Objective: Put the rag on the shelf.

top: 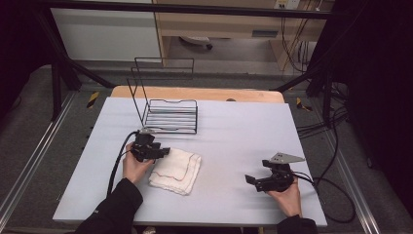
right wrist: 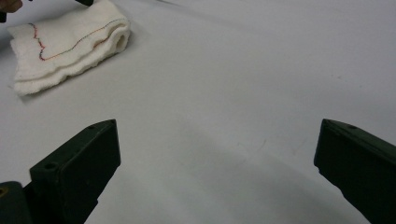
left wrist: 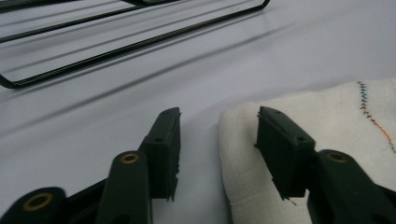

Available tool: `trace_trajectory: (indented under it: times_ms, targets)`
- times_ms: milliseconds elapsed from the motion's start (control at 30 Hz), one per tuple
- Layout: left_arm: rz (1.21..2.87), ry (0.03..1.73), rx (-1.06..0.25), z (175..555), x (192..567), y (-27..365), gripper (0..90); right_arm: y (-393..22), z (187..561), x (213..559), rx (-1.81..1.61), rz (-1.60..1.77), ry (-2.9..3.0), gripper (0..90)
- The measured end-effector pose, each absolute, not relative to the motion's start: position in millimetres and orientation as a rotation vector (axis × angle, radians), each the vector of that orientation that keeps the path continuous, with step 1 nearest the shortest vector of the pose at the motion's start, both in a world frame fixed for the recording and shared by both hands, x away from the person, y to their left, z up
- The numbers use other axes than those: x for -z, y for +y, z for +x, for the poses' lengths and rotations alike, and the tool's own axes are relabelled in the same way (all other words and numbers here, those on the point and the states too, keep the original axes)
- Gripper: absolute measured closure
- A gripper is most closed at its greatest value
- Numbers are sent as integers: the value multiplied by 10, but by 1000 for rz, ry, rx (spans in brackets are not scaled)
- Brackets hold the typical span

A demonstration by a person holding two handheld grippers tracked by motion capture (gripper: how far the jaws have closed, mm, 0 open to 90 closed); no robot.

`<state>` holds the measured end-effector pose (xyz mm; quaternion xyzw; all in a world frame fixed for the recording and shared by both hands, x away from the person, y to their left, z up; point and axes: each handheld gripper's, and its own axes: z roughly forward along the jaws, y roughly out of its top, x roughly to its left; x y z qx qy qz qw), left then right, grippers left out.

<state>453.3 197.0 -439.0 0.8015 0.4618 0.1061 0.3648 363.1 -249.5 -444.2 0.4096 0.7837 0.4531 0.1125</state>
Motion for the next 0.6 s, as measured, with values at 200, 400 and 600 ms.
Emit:
trace_trajectory:
  times_ms: [200,400,600]
  targets:
    - [2066,1191,-222,4547,4435,1953,603,-2497,3631,4439,-1333,1202,2300,11]
    - [2071,1173,-204,4537,4446,1929,681,-2493,3634,4440,-1336,1205,2298,11]
    - [2084,1150,-218,4524,4451,1901,740,-2485,3644,4439,-1335,1198,2300,11]
